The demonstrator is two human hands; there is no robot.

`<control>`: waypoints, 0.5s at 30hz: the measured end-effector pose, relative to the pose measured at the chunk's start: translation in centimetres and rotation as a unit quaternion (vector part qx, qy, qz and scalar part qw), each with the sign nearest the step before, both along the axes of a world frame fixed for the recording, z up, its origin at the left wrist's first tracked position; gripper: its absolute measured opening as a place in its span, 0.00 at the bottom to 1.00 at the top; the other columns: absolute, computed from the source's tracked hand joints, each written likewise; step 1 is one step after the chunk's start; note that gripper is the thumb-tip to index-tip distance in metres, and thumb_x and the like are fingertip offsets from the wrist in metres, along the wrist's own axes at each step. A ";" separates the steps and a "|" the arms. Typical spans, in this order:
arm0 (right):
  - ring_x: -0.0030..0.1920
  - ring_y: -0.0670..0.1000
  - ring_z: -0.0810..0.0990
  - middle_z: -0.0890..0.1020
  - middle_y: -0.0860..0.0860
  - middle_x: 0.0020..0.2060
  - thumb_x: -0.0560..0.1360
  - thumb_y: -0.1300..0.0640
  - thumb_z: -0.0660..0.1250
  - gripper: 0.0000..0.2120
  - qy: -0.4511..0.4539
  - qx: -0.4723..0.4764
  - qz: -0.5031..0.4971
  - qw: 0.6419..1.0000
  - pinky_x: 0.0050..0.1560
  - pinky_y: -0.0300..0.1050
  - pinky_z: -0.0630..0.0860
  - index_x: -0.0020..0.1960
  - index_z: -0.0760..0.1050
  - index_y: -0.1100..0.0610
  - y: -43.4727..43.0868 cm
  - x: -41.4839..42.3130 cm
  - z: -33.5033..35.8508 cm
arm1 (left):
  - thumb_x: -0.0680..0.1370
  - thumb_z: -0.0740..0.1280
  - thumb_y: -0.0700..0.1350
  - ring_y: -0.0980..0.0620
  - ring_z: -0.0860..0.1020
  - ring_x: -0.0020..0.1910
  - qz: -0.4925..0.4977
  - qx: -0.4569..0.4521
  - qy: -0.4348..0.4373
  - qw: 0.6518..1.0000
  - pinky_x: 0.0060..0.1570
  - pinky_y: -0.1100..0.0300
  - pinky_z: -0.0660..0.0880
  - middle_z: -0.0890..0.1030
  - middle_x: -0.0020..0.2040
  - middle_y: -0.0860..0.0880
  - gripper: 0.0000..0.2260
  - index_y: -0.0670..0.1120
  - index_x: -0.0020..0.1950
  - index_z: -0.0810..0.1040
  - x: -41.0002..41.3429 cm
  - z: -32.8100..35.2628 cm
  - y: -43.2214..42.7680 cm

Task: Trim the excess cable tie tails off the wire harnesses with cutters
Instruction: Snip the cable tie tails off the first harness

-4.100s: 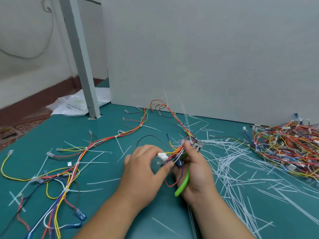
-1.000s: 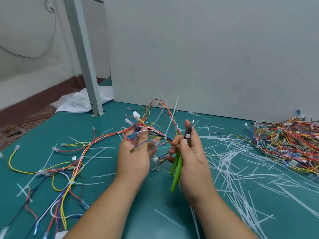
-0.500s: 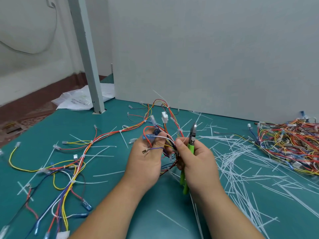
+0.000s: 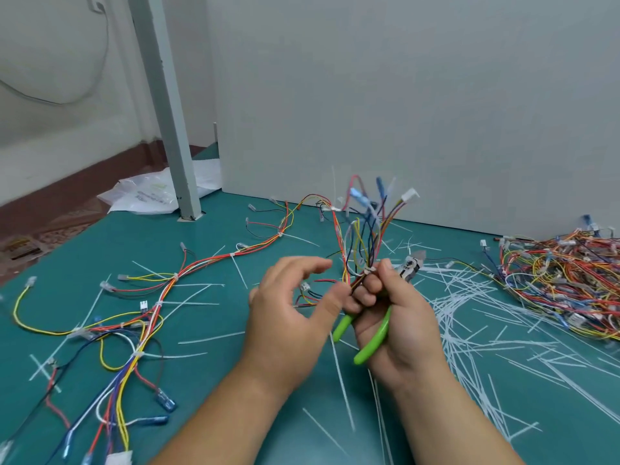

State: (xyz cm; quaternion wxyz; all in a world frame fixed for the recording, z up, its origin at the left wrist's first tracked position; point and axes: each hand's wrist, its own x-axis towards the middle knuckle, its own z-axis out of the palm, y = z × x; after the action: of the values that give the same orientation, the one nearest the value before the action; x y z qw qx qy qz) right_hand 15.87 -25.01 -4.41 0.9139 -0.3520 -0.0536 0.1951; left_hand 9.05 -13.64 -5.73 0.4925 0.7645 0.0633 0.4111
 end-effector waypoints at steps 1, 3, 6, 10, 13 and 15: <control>0.28 0.46 0.69 0.71 0.49 0.30 0.73 0.54 0.70 0.08 0.000 -0.006 0.001 1.000 0.29 0.40 0.71 0.42 0.73 0.56 0.0 -0.1 -0.1 | 0.74 0.68 0.63 0.55 0.79 0.58 -0.006 0.025 0.013 1.000 0.61 0.49 0.74 0.82 0.53 0.61 0.13 0.63 0.56 0.79 0.0 0.0 -0.1; 0.28 0.46 0.69 0.71 0.50 0.30 0.72 0.55 0.70 0.07 0.001 -0.018 0.004 1.000 0.29 0.38 0.73 0.42 0.74 0.57 0.3 -0.4 -0.2 | 0.72 0.69 0.63 0.59 0.78 0.61 -0.029 0.010 0.040 0.999 0.65 0.52 0.73 0.82 0.56 0.64 0.15 0.67 0.58 0.79 0.1 -0.3 -0.2; 0.26 0.45 0.69 0.70 0.50 0.29 0.71 0.57 0.71 0.07 0.008 -0.027 0.000 1.000 0.27 0.37 0.73 0.42 0.74 0.58 0.6 -0.7 -0.3 | 0.73 0.72 0.58 0.62 0.79 0.62 -0.088 -0.064 0.076 0.991 0.67 0.56 0.74 0.84 0.58 0.63 0.18 0.61 0.62 0.82 0.5 -0.8 -0.3; 0.28 0.43 0.71 0.76 0.49 0.30 0.70 0.55 0.72 0.09 -0.010 -0.065 0.005 0.998 0.29 0.34 0.72 0.47 0.77 0.59 0.8 -1.0 -0.4 | 0.74 0.72 0.48 0.62 0.81 0.58 -0.109 -0.094 0.062 0.988 0.64 0.62 0.75 0.85 0.54 0.62 0.11 0.57 0.56 0.85 0.9 -1.2 -0.5; 0.28 0.42 0.73 0.80 0.48 0.32 0.70 0.56 0.72 0.07 -0.016 -0.060 0.016 0.998 0.29 0.33 0.72 0.45 0.80 0.57 1.0 -1.3 -0.6 | 0.75 0.71 0.45 0.63 0.82 0.55 -0.120 -0.098 0.047 0.987 0.57 0.71 0.73 0.86 0.51 0.62 0.10 0.60 0.51 0.84 0.9 -1.1 -0.6; 0.28 0.42 0.72 0.80 0.49 0.32 0.71 0.55 0.72 0.04 -0.026 -0.058 0.024 0.998 0.30 0.34 0.72 0.42 0.83 0.55 1.0 -1.5 -0.5 | 0.76 0.71 0.44 0.60 0.83 0.51 -0.135 -0.117 0.048 0.983 0.55 0.68 0.75 0.87 0.48 0.59 0.08 0.56 0.50 0.86 1.0 -1.2 -0.5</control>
State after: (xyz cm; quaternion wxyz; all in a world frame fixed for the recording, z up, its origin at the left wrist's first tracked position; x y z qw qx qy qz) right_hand 14.39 -23.97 -4.92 0.8851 -0.4084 -0.0747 0.2104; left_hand 10.08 -14.16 -6.98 0.6256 0.7223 0.0312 0.2932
